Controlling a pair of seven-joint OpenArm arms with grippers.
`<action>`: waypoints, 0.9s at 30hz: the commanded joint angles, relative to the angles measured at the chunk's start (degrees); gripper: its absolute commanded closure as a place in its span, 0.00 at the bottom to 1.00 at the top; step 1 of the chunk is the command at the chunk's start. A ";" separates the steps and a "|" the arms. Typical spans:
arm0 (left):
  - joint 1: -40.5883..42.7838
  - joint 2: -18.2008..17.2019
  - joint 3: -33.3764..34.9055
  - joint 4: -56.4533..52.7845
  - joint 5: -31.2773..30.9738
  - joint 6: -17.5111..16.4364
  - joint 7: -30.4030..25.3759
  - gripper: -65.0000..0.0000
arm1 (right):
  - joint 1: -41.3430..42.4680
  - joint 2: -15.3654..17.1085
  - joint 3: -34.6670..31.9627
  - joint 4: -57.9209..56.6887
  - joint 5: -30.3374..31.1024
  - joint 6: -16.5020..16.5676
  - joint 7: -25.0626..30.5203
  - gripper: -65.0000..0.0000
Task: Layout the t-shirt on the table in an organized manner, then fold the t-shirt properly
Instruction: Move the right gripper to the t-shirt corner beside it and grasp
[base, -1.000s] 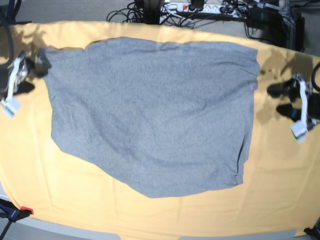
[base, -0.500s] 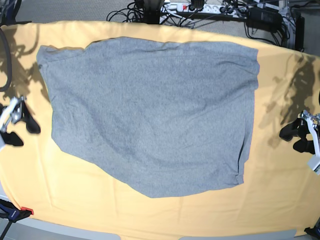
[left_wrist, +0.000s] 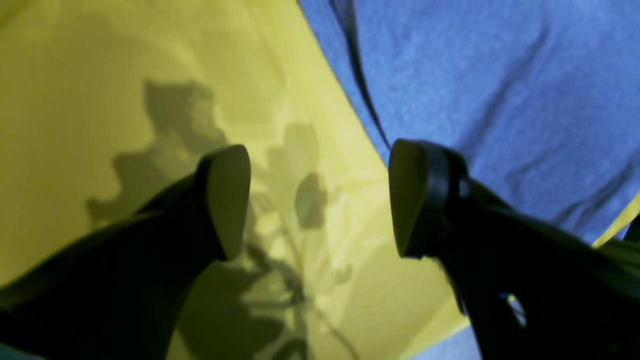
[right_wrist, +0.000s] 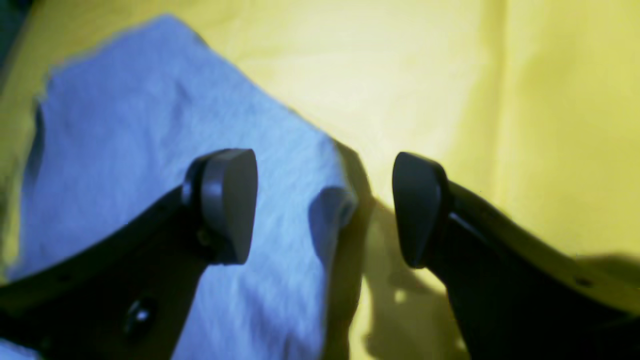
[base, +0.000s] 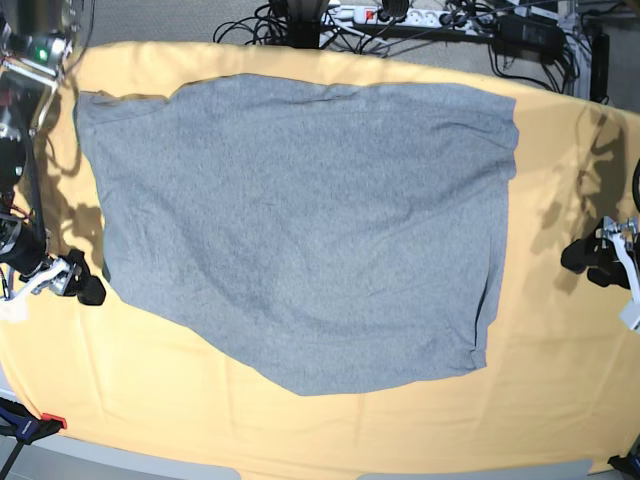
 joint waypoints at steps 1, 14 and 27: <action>-1.22 -1.57 -0.85 0.66 -1.62 -0.20 -0.96 0.32 | 3.39 0.83 0.31 -2.05 1.14 0.92 1.22 0.33; -1.22 -1.57 -0.85 0.66 -2.86 -0.22 -0.96 0.32 | 12.33 -3.08 -2.67 -21.51 11.04 6.32 -14.60 0.34; -1.36 -1.57 -0.85 0.68 -3.30 -1.75 -1.03 0.32 | 16.28 -2.78 -10.14 -15.02 12.00 6.81 -14.97 1.00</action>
